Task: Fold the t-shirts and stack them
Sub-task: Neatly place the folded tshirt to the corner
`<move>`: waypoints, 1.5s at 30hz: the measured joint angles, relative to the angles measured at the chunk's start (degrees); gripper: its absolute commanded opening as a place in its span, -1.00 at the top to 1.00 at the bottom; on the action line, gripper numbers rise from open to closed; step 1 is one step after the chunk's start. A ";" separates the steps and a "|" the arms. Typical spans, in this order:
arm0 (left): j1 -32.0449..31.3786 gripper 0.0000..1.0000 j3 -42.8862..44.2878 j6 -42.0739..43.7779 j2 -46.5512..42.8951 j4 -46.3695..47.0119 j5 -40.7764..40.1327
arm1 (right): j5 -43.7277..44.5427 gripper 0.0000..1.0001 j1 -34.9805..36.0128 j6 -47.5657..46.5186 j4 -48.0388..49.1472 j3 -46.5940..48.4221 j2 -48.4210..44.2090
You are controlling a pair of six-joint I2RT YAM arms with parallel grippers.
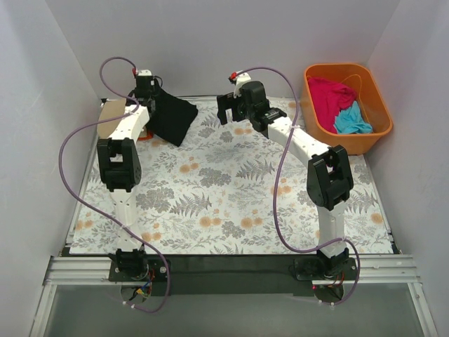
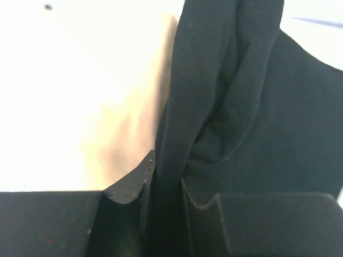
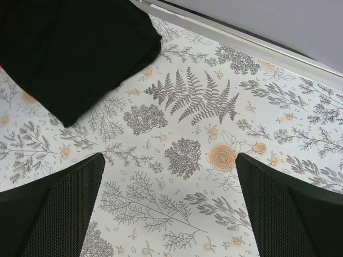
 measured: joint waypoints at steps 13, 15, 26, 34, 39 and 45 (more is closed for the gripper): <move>6.32 1.00 12.20 2.67 4.13 1.05 -0.04 | -0.39 -0.97 -0.11 0.13 -0.24 0.00 0.00; 7.06 1.00 13.07 3.30 4.48 1.01 -0.02 | -0.79 -0.97 -0.11 0.17 -0.35 0.00 0.02; 8.74 1.00 13.77 4.85 4.48 1.40 2.36 | -1.95 -0.97 -0.11 0.22 -1.29 0.02 0.79; 8.79 1.00 13.90 4.63 4.15 1.36 4.20 | -2.12 -0.97 -0.11 0.24 -1.53 0.09 1.29; 9.77 1.00 13.90 3.45 3.61 1.14 5.11 | -2.38 -0.97 -0.11 0.24 -1.55 0.24 1.73; 11.93 1.00 13.90 2.38 2.86 0.96 6.08 | -2.80 -0.97 -0.11 0.24 -1.79 0.24 1.86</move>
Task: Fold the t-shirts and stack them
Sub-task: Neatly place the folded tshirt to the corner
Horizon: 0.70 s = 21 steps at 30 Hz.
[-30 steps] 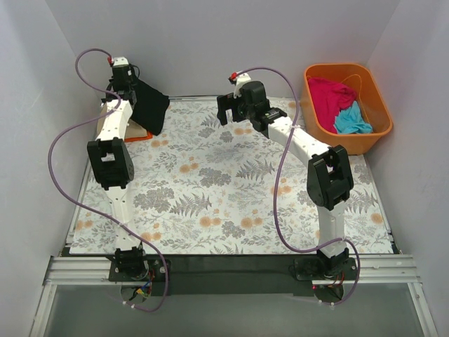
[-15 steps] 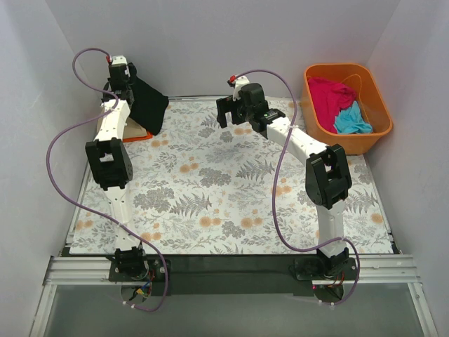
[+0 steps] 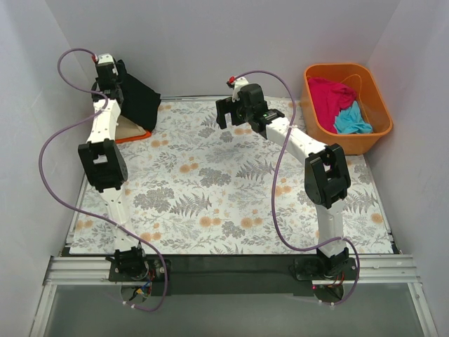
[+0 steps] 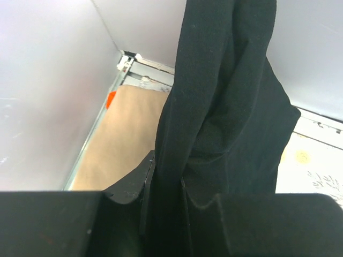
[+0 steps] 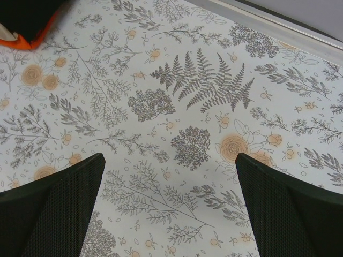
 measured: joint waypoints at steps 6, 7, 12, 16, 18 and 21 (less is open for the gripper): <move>1.31 1.00 -0.02 -0.55 -0.90 0.04 0.44 | -0.20 -0.97 0.00 0.15 -0.20 0.02 0.04; 1.46 1.00 -0.04 -0.63 -0.98 0.04 0.50 | -0.22 -0.97 0.00 0.15 -0.20 0.02 0.07; 2.62 1.00 -1.33 -0.98 -1.64 0.50 1.14 | -0.39 -0.97 0.00 0.20 -0.22 0.07 0.39; 4.13 1.00 -4.61 -1.57 -2.05 1.42 1.25 | -0.48 -0.96 0.00 0.20 -0.59 0.33 0.92; 5.14 1.00 -6.78 -2.12 -2.10 1.81 1.16 | -0.59 -0.97 0.00 0.22 -0.66 0.35 0.94; 6.67 1.00 -10.47 -2.93 -2.10 2.58 0.35 | -0.63 -0.97 0.00 0.20 -0.66 0.35 0.94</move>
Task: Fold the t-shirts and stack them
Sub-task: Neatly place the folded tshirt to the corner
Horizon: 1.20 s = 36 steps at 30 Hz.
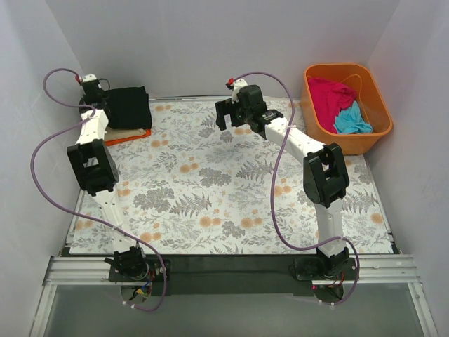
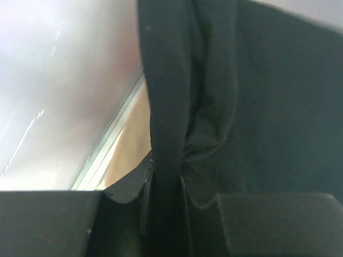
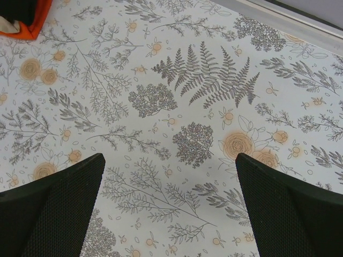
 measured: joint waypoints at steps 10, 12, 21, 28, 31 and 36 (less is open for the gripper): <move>2.99 0.61 -2.80 -0.48 2.34 1.42 -0.57 | -0.85 -0.97 0.00 0.00 -0.31 0.37 0.28; 2.99 0.39 -2.27 0.39 3.30 1.49 -0.50 | -0.90 -0.97 0.00 0.00 -0.39 0.37 0.33; 3.43 -0.36 3.32 1.27 5.40 -1.68 1.70 | -1.07 -0.97 0.00 -0.31 -0.76 0.37 0.33; 3.63 -0.91 12.48 1.33 3.54 -8.46 5.55 | -1.05 -0.97 0.00 -4.26 -3.26 -0.02 -0.37; 3.63 -0.93 12.59 1.99 -1.57 -10.12 8.17 | -0.96 -0.97 -0.07 -6.69 -4.59 -1.60 -2.64; 3.63 -0.96 12.61 2.43 -11.82 -13.88 19.50 | -1.99 -0.97 -1.29 -10.25 -7.34 -6.40 -10.51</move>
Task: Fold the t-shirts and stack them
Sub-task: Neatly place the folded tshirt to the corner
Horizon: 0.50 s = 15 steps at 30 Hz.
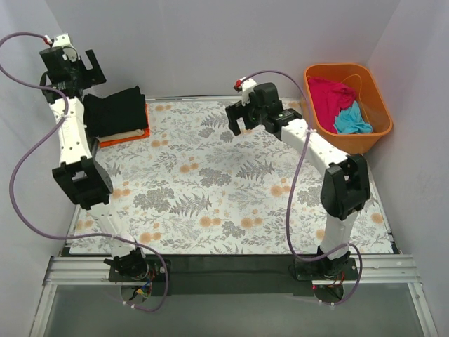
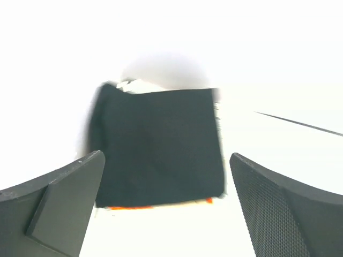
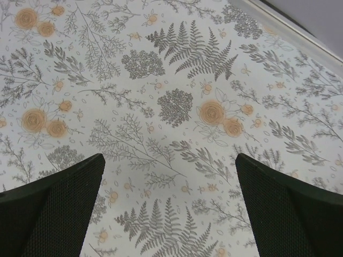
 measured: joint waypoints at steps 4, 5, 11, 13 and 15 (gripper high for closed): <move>-1.84 -0.97 -1.75 0.33 -8.39 -3.89 9.01 | -2.05 -0.97 -2.86 -1.79 -2.21 -3.52 -6.45; -3.17 -0.96 -3.37 0.63 -10.58 -4.37 9.92 | -2.58 -0.97 -3.54 -1.92 -2.64 -4.20 -7.52; -18.03 -0.96 -22.21 1.81 -20.87 -5.16 14.29 | -5.44 -0.97 -9.97 -2.23 -6.54 -11.96 -14.60; -20.39 -0.96 -27.96 0.94 -21.49 -5.05 14.84 | -5.40 -0.97 -12.04 -2.49 -7.85 -16.00 -16.98; -20.37 -0.96 -28.26 -0.11 -19.21 -6.01 12.15 | -5.27 -0.97 -13.84 -2.67 -8.81 -19.71 -18.82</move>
